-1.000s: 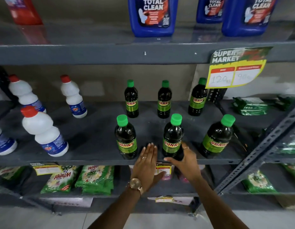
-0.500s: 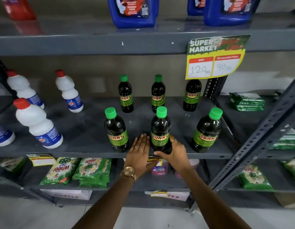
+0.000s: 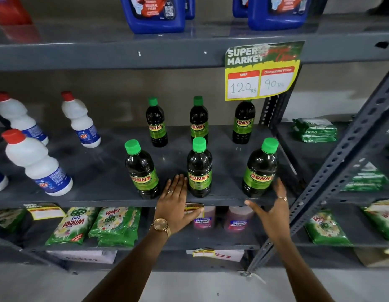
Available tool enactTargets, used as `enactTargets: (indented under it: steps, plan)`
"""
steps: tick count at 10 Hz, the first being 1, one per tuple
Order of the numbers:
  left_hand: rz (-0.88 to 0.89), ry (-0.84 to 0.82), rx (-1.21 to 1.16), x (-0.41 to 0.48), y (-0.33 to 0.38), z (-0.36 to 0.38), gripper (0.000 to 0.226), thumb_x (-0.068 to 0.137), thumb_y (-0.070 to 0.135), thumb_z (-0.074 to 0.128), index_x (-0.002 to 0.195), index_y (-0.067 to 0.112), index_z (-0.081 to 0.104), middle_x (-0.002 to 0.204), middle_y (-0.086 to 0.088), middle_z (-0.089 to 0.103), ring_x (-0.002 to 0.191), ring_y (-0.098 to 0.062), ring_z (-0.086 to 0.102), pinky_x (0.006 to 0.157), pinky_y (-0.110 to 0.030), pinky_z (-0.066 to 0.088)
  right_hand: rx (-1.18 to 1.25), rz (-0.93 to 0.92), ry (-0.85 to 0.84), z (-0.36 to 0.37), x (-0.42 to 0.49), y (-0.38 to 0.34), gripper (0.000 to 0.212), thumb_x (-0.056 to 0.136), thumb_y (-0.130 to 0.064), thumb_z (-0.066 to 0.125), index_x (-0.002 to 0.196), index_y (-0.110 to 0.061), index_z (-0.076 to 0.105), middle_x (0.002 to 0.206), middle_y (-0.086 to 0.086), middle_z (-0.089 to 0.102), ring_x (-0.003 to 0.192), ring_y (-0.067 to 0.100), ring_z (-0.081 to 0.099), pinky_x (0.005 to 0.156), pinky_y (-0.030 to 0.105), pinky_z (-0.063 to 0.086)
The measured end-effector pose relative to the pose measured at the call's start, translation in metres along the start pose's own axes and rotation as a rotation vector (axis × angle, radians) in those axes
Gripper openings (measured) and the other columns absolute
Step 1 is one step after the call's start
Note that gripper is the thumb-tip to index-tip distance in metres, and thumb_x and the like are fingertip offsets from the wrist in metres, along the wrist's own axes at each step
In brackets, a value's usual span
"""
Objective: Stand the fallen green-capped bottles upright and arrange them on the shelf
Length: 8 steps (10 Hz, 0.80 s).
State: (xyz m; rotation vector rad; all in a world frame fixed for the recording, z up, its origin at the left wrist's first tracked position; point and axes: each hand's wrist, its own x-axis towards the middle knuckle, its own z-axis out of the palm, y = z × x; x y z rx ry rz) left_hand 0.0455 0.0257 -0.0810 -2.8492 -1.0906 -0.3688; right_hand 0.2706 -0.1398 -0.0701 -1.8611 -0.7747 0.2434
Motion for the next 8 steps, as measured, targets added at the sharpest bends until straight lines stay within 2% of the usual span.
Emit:
enactTargets:
  steps: [1, 2, 3, 5, 6, 7, 8]
  plan:
    - [-0.008, -0.007, 0.0, 0.001, 0.0, 0.0, 0.101, 0.079, 0.079, 0.027, 0.143, 0.0, 0.03, 0.151, -0.017, 0.034, 0.142, -0.026, 0.026, 0.119, -0.044, 0.011, -0.048, -0.042, -0.073, 0.002, 0.017, 0.007, 0.076, 0.072, -0.031, 0.08, 0.138, -0.011, 0.046, 0.145, 0.013, 0.046, 0.146, 0.034, 0.008, 0.116, 0.048, 0.015]
    - [-0.023, -0.013, -0.004, 0.001, 0.0, 0.002, 0.101, 0.079, 0.08, 0.025, 0.144, 0.002, 0.027, 0.152, -0.015, 0.032, 0.143, -0.025, 0.024, 0.119, -0.043, 0.008, -0.05, -0.043, -0.051, 0.006, 0.018, 0.014, 0.067, 0.074, -0.037, 0.077, 0.132, -0.012, 0.053, 0.143, 0.014, 0.049, 0.146, 0.033, 0.005, 0.115, 0.051, 0.016]
    - [-0.028, -0.027, -0.009, 0.001, -0.001, 0.004, 0.101, 0.079, 0.08, 0.025, 0.144, 0.002, 0.027, 0.152, -0.015, 0.032, 0.143, -0.025, 0.025, 0.119, -0.042, 0.008, -0.063, -0.029, -0.054, 0.008, 0.019, 0.019, 0.069, 0.071, -0.042, 0.077, 0.13, -0.013, 0.055, 0.146, 0.015, 0.045, 0.147, 0.03, 0.006, 0.112, 0.049, 0.018]
    - [-0.013, -0.038, 0.013, 0.001, 0.0, 0.001, 0.1, 0.079, 0.078, 0.028, 0.145, 0.004, 0.025, 0.153, -0.015, 0.029, 0.144, -0.025, 0.022, 0.119, -0.04, 0.004, -0.165, -0.096, -0.095, 0.005, 0.021, 0.022, 0.076, 0.068, -0.054, 0.073, 0.13, -0.015, 0.054, 0.138, 0.012, 0.054, 0.141, 0.03, 0.024, 0.108, 0.044, 0.026]
    - [0.004, -0.108, 0.021, -0.001, 0.001, -0.008, 0.102, 0.078, 0.076, 0.03, 0.148, 0.004, 0.013, 0.157, -0.015, 0.016, 0.147, -0.024, 0.009, 0.119, -0.038, -0.006, -0.21, -0.087, -0.124, 0.002, 0.02, 0.018, 0.079, 0.07, -0.054, 0.073, 0.134, -0.013, 0.05, 0.136, 0.014, 0.055, 0.138, 0.033, 0.03, 0.108, 0.045, 0.028]
    - [0.011, -0.181, -0.024, 0.0, 0.001, -0.019, 0.102, 0.081, 0.07, 0.041, 0.148, 0.004, 0.001, 0.159, -0.015, 0.003, 0.147, -0.024, -0.002, 0.119, -0.036, -0.008, -0.237, -0.113, -0.151, 0.0, 0.017, 0.013, 0.08, 0.072, -0.052, 0.073, 0.135, -0.012, 0.047, 0.136, 0.017, 0.054, 0.136, 0.035, 0.034, 0.109, 0.047, 0.031]
    - [0.057, -0.225, -0.026, -0.009, 0.003, -0.029, 0.101, 0.085, 0.065, 0.043, 0.147, 0.003, -0.006, 0.159, -0.016, -0.007, 0.146, -0.025, -0.01, 0.118, -0.036, -0.011, -0.06, -0.05, -0.093, -0.009, 0.002, 0.002, 0.088, 0.071, -0.044, 0.077, 0.142, -0.011, 0.038, 0.144, 0.012, 0.047, 0.136, 0.029, 0.037, 0.11, 0.042, 0.033]
